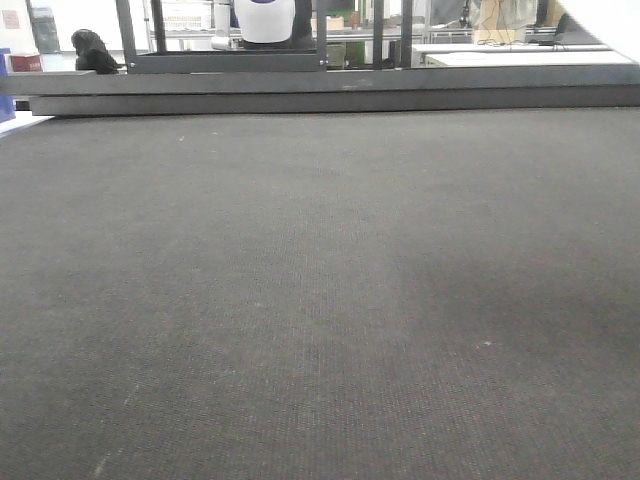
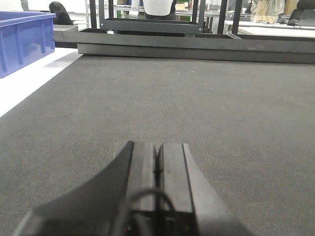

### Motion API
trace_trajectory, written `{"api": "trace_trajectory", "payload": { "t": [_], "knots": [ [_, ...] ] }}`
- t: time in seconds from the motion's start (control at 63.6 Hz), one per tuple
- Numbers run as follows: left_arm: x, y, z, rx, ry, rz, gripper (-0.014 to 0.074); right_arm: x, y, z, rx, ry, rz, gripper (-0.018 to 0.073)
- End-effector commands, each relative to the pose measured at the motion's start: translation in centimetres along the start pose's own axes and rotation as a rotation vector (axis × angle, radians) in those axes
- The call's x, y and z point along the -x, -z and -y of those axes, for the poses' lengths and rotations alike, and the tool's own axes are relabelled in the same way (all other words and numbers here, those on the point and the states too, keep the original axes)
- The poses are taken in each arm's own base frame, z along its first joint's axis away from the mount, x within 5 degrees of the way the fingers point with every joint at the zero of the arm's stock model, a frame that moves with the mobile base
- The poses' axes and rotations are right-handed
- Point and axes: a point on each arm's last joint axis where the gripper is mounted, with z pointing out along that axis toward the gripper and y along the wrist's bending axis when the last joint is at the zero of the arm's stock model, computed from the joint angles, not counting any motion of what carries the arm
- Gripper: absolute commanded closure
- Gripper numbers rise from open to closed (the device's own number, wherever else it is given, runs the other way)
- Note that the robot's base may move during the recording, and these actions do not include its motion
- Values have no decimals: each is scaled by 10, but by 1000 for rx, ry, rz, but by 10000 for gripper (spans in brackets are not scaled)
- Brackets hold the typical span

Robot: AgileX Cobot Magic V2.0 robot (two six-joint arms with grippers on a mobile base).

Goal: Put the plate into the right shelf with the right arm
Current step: 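Hold the plate in the right gripper while backing away from the table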

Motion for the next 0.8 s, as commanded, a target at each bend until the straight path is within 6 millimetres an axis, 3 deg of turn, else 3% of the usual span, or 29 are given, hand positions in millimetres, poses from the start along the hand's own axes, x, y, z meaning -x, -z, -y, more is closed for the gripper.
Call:
{"api": "trace_trajectory", "payload": {
  "t": [0.0,0.786],
  "knots": [
    [5,1,-1,12,15,89,724,18,2,1,-23,3,122,497],
    [5,1,-1,12,15,89,724,18,2,1,-23,3,122,497]
  ]
}}
